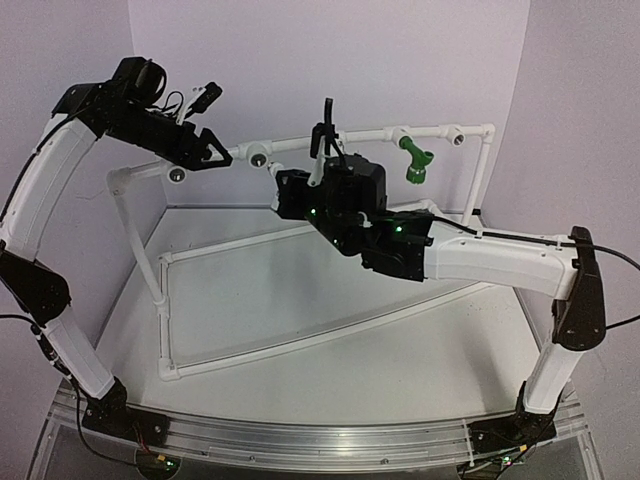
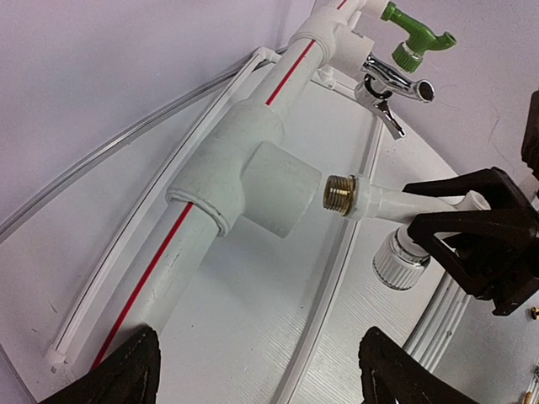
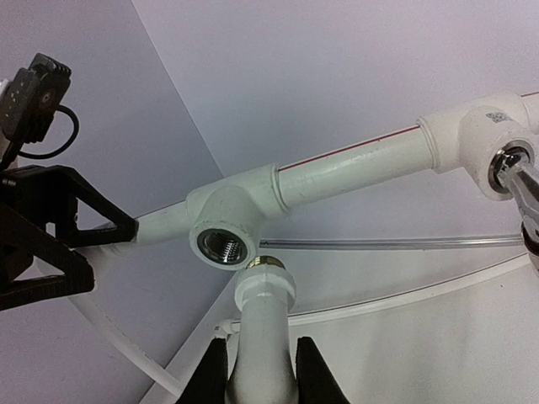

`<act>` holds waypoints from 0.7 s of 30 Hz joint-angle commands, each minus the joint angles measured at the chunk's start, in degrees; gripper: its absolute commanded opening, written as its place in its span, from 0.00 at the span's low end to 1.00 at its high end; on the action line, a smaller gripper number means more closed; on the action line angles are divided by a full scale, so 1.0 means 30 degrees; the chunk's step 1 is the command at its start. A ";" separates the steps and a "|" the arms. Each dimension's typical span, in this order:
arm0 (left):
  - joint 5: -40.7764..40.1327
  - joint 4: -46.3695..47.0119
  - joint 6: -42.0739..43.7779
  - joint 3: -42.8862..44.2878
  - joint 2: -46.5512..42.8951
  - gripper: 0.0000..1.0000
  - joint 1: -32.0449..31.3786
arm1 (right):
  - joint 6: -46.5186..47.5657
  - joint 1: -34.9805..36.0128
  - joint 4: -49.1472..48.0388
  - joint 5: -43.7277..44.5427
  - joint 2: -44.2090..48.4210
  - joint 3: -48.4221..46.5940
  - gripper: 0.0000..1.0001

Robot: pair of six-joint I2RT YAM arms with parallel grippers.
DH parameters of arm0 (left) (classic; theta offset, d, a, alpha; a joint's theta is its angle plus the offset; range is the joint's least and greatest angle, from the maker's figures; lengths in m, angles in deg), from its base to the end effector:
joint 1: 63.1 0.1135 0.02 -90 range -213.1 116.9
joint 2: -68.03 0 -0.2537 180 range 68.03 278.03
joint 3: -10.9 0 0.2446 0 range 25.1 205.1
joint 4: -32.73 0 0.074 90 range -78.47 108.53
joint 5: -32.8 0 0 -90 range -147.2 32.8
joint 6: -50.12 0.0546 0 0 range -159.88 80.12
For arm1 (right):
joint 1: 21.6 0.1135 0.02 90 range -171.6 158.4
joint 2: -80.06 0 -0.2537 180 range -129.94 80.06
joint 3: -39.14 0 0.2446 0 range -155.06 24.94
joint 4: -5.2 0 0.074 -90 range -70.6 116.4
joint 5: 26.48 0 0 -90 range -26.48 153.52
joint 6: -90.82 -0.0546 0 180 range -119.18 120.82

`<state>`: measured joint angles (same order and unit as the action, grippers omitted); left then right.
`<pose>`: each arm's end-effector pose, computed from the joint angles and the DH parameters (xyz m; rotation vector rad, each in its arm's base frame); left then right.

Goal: Install the water faucets

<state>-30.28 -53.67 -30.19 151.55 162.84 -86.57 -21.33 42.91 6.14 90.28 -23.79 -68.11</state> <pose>0.2698 -0.1441 0.4620 0.8826 2.0927 -0.6611 0.2148 0.3934 0.3796 -0.2007 1.5812 0.8404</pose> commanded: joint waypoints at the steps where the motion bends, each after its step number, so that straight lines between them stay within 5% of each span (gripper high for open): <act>1: -0.3011 0.0298 0.0140 0.0672 0.0114 0.81 0.0402 | 0.0728 -0.0051 -0.1220 0.0059 -0.0043 0.0055 0.00; 16: -0.3343 0.1438 -0.3508 0.1045 -0.0752 0.89 0.3539 | 0.2033 -0.0055 -0.1820 -0.0443 0.1172 0.1359 0.00; 21: -0.4508 0.0617 -0.5303 -0.0036 -0.0662 0.83 0.4523 | 0.2864 -0.0043 -0.1879 -0.0554 0.1766 0.1762 0.00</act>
<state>-39.84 -50.45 -40.42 153.44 162.48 -74.67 -15.51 42.78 3.88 89.05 -23.41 -63.64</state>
